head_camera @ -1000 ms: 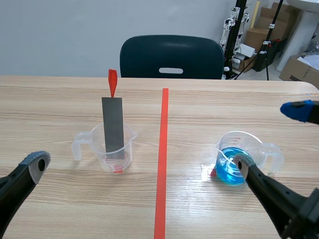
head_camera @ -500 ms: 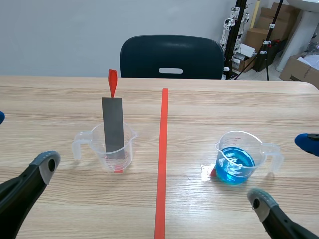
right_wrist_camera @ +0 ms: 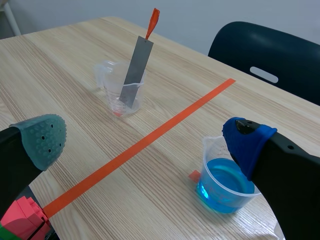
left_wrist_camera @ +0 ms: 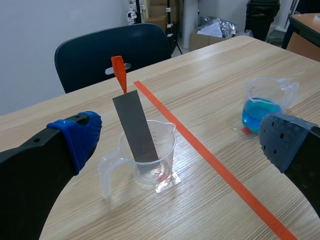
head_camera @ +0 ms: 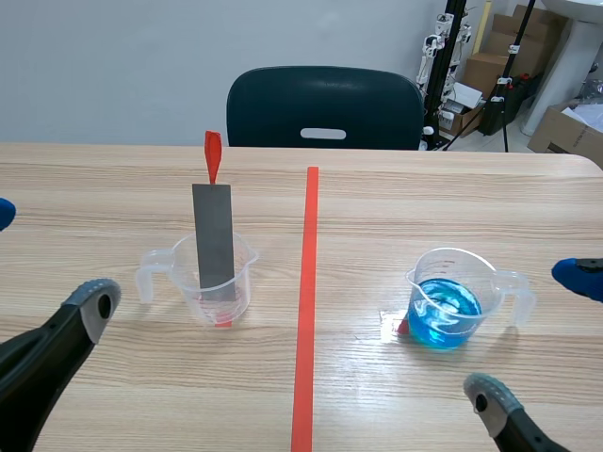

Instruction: Do the redox reaction experiment. return to the home posture

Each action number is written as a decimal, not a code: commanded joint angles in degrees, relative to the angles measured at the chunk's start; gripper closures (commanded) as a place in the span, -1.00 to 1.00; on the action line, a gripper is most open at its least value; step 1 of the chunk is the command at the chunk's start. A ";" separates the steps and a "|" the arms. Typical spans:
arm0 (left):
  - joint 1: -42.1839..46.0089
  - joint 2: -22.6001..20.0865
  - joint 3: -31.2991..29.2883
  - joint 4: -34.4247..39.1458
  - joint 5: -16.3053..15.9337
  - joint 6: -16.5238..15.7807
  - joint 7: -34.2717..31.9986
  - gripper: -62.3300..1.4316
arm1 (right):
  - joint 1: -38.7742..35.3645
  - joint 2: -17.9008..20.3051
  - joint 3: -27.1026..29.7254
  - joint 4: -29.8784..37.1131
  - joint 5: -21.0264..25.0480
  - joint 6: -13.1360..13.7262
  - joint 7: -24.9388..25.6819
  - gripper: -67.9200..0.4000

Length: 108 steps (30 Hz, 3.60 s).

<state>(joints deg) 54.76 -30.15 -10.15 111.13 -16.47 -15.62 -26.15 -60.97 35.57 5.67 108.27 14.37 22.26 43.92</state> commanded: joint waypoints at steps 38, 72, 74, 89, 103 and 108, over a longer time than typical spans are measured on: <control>0.44 0.44 -0.04 -1.60 -0.46 0.04 4.52 -1.00 | 0.00 -0.02 0.66 0.22 0.55 -0.42 1.70 -1.00; 0.28 0.44 -0.04 -1.60 -0.44 0.02 4.55 -1.00 | 0.00 -0.02 0.66 0.22 0.55 -0.39 1.70 -1.00; 0.28 0.44 -0.04 -1.60 -0.44 0.02 4.55 -1.00 | 0.00 -0.02 0.66 0.22 0.55 -0.39 1.70 -1.00; 0.28 0.44 -0.04 -1.60 -0.44 0.02 4.55 -1.00 | 0.00 -0.02 0.66 0.22 0.55 -0.39 1.70 -1.00; 0.28 0.44 -0.04 -1.60 -0.44 0.02 4.57 -1.00 | 0.00 -0.02 0.66 0.22 0.55 -0.39 1.68 -1.00; 0.28 0.44 -0.04 -1.60 -0.44 0.02 4.57 -1.00 | 0.00 -0.02 0.66 0.22 0.55 -0.39 1.68 -1.00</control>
<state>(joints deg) 54.76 -30.15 -10.15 109.08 -16.36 -15.59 -20.62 -60.97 35.57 5.67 108.27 14.37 21.85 44.77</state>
